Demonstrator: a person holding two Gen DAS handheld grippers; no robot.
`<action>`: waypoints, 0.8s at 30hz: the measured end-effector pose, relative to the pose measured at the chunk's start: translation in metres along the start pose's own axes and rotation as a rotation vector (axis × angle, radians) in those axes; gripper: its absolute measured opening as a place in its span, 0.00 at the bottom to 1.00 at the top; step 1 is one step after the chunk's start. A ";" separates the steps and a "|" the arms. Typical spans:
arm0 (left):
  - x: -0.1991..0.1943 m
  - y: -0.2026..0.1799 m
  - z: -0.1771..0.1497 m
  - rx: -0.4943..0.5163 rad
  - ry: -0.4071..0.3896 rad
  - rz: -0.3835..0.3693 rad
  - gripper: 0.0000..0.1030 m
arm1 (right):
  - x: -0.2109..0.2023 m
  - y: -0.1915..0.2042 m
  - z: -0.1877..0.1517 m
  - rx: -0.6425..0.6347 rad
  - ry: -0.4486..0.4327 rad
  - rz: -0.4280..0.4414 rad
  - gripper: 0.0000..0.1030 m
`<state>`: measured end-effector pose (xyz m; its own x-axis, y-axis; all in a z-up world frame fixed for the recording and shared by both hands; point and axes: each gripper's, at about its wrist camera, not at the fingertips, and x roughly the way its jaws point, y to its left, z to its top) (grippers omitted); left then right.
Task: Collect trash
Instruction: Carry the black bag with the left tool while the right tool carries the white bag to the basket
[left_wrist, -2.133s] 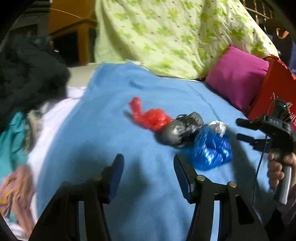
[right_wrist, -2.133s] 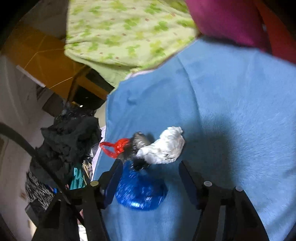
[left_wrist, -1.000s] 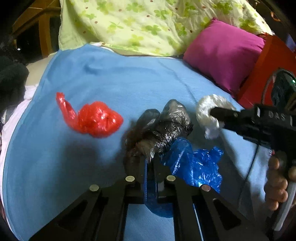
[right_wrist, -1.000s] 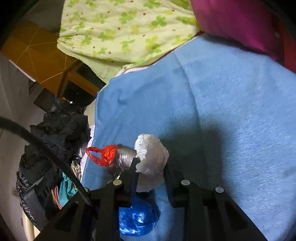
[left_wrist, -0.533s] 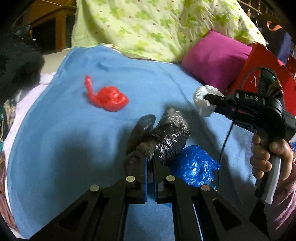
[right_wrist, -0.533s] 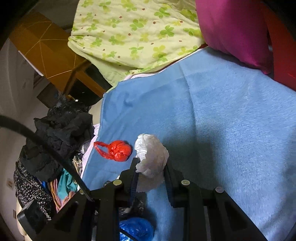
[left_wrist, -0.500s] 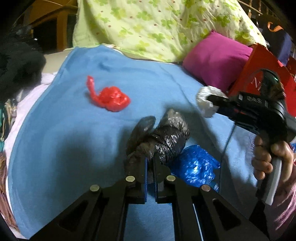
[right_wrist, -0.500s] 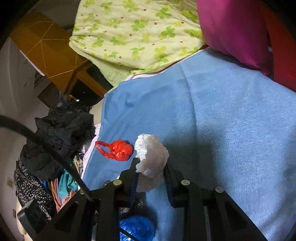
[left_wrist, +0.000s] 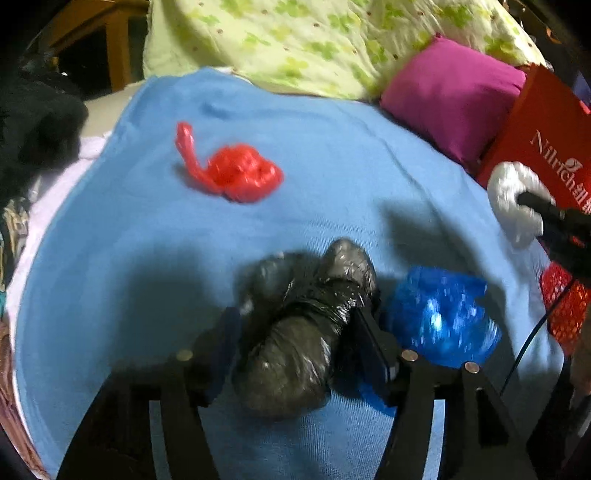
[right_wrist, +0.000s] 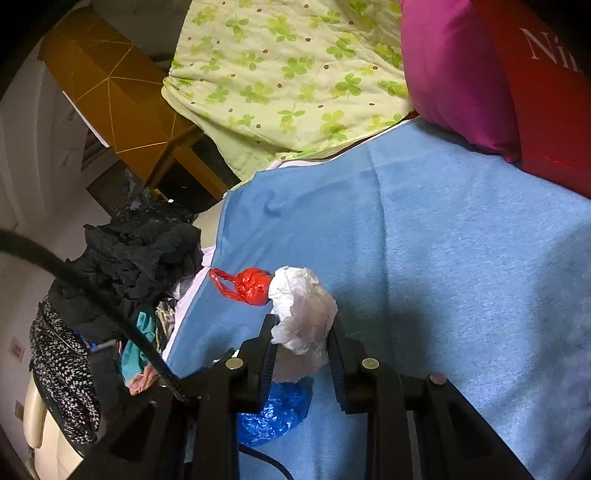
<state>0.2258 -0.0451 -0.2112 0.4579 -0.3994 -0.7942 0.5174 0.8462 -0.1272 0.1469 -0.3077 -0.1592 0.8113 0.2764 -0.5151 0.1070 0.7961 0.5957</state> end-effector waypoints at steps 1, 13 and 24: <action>0.002 0.001 -0.002 -0.014 0.005 -0.020 0.61 | 0.001 0.000 0.000 0.001 0.002 -0.001 0.27; -0.038 0.000 0.001 -0.101 -0.115 0.002 0.37 | -0.032 0.018 -0.013 -0.093 -0.116 0.019 0.27; -0.132 -0.047 -0.001 -0.021 -0.293 0.097 0.37 | -0.087 0.039 -0.053 -0.190 -0.189 0.006 0.27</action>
<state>0.1400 -0.0321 -0.1008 0.6947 -0.3986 -0.5987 0.4474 0.8912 -0.0741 0.0504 -0.2716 -0.1239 0.9066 0.1901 -0.3767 0.0064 0.8864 0.4628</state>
